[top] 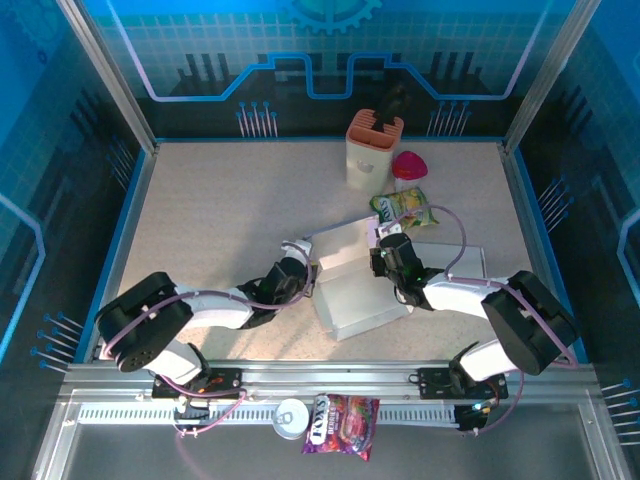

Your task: Fold the paper box

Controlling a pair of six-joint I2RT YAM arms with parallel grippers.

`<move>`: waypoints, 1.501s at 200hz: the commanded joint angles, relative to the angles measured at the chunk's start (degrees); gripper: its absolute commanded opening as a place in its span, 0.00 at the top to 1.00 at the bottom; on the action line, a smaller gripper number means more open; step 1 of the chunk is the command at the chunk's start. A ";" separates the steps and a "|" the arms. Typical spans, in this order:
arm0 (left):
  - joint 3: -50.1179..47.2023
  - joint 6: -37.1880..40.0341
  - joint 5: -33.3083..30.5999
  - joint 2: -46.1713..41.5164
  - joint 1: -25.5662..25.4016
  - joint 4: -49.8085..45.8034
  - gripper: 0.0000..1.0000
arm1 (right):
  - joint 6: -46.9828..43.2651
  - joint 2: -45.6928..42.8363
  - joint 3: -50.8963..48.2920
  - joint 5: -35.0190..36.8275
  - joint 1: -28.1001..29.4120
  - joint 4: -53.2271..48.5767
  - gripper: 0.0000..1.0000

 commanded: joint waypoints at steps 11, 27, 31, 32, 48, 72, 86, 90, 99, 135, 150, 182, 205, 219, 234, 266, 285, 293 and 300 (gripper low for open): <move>1.70 -2.99 0.79 1.10 -0.52 0.51 0.74 | -0.62 0.69 0.66 -1.30 -0.52 1.04 0.78; 1.83 -3.46 1.15 0.38 -0.53 0.26 0.72 | -0.73 0.86 0.55 -1.22 -0.54 1.04 0.78; 1.89 -3.46 1.19 0.19 -0.52 -0.02 0.72 | -0.80 0.87 0.56 -1.24 -0.64 0.99 0.78; 1.91 -3.46 1.17 0.20 -0.52 -0.12 0.73 | -0.85 0.87 0.56 -1.27 -0.63 1.06 0.78; 2.27 -3.29 0.34 -0.17 -0.63 -1.36 0.73 | -0.63 1.04 0.40 -1.30 -0.71 1.36 0.79; 2.59 -2.81 -0.16 1.00 -0.99 -1.39 0.76 | -0.38 1.58 0.39 -1.83 -0.69 1.83 0.80; 2.81 -1.98 -1.67 2.43 -2.02 -1.03 0.77 | -0.04 1.59 0.14 -1.70 -0.54 2.15 0.80; 2.95 -1.64 -2.28 2.93 -2.44 -1.02 0.78 | 0.02 1.52 0.05 -1.67 -0.54 2.33 0.80; 3.02 -0.92 -4.28 4.09 -3.52 -0.43 0.79 | 0.07 1.33 -0.45 -1.40 -0.49 2.76 0.80; 1.72 3.15 -15.53 9.60 -9.18 7.25 0.82 | -0.38 0.02 -2.91 -0.16 -0.02 5.07 0.80; 1.42 4.52 -20.10 11.77 -10.89 10.12 0.88 | 0.06 -0.33 -3.40 -0.39 -0.01 5.10 0.78; 0.65 4.18 -26.36 12.74 -11.69 12.10 0.97 | 4.18 -5.94 -3.79 -1.22 0.42 0.26 0.66; 0.43 5.58 -30.26 10.41 -11.47 11.47 0.99 | 8.08 -12.24 -3.90 -2.38 1.96 -3.77 0.58; 0.53 7.80 -31.36 9.08 -10.97 11.54 0.99 | 11.16 -16.19 -3.28 -3.22 3.64 -7.76 0.55; 0.52 9.67 -31.63 8.22 -10.09 11.67 1.00 | 16.40 -19.64 -1.44 -3.46 5.95 -11.80 0.53; -1.14 11.94 -31.77 6.79 -8.36 14.11 1.00 | 33.35 -22.77 0.99 -4.25 9.08 -11.28 0.51; -2.24 12.99 -31.49 6.10 -7.92 15.79 1.00 | 43.26 -20.26 4.39 -5.39 9.35 -8.99 0.50; -2.53 13.30 -31.57 6.01 -7.84 16.36 1.00 | 48.26 -18.83 6.25 -4.72 9.64 -9.56 0.48; -2.86 13.62 -31.46 6.01 -7.73 16.95 1.00 | 53.29 -17.23 7.30 -4.64 9.65 -9.45 0.47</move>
